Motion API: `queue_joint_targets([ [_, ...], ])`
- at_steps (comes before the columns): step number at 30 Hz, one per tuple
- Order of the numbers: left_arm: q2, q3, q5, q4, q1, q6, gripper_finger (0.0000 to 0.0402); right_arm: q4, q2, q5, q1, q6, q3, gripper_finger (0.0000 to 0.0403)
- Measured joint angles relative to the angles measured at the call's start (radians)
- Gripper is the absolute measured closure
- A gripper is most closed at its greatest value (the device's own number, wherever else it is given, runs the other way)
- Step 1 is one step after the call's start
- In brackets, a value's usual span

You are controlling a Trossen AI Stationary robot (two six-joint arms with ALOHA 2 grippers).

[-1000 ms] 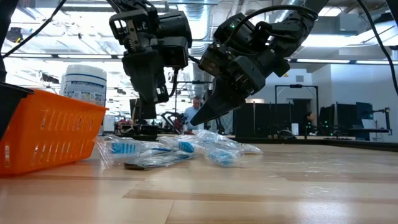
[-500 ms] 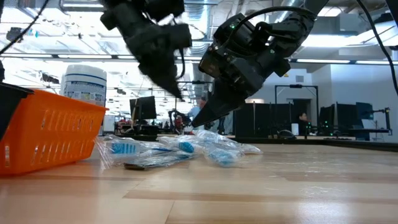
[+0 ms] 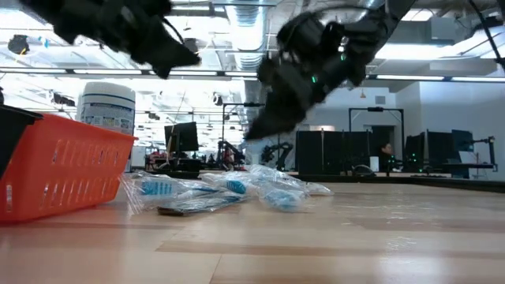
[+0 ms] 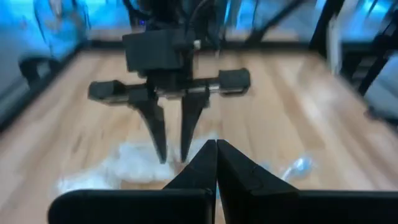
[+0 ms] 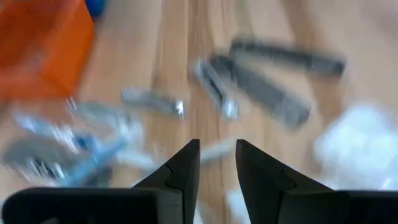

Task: Pick & Place Travel size toiletries
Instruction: Put the bottom cotton pack into the right black basket

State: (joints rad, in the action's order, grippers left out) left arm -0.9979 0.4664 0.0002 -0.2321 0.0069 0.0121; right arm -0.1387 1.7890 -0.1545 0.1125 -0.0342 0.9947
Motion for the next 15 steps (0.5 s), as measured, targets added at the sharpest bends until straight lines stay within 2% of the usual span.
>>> queue_joint_targets([
  [2,0.047,-0.048,0.005,-0.099,-0.004,-0.002,0.0401,-0.003,-0.041,0.0,0.006,-0.016,-0.003,0.0305],
  [6,0.124,-0.118,0.007,-0.159,-0.006,-0.018,0.04,-0.04,-0.136,0.0,0.01,-0.06,-0.039,0.0305],
  [9,0.137,-0.141,0.006,-0.174,-0.007,-0.034,0.04,-0.034,-0.194,-0.001,0.017,-0.125,-0.088,0.0305],
  [15,0.113,-0.148,0.006,-0.182,-0.007,-0.054,0.04,0.123,-0.24,-0.022,0.019,-0.26,-0.186,0.0305],
])
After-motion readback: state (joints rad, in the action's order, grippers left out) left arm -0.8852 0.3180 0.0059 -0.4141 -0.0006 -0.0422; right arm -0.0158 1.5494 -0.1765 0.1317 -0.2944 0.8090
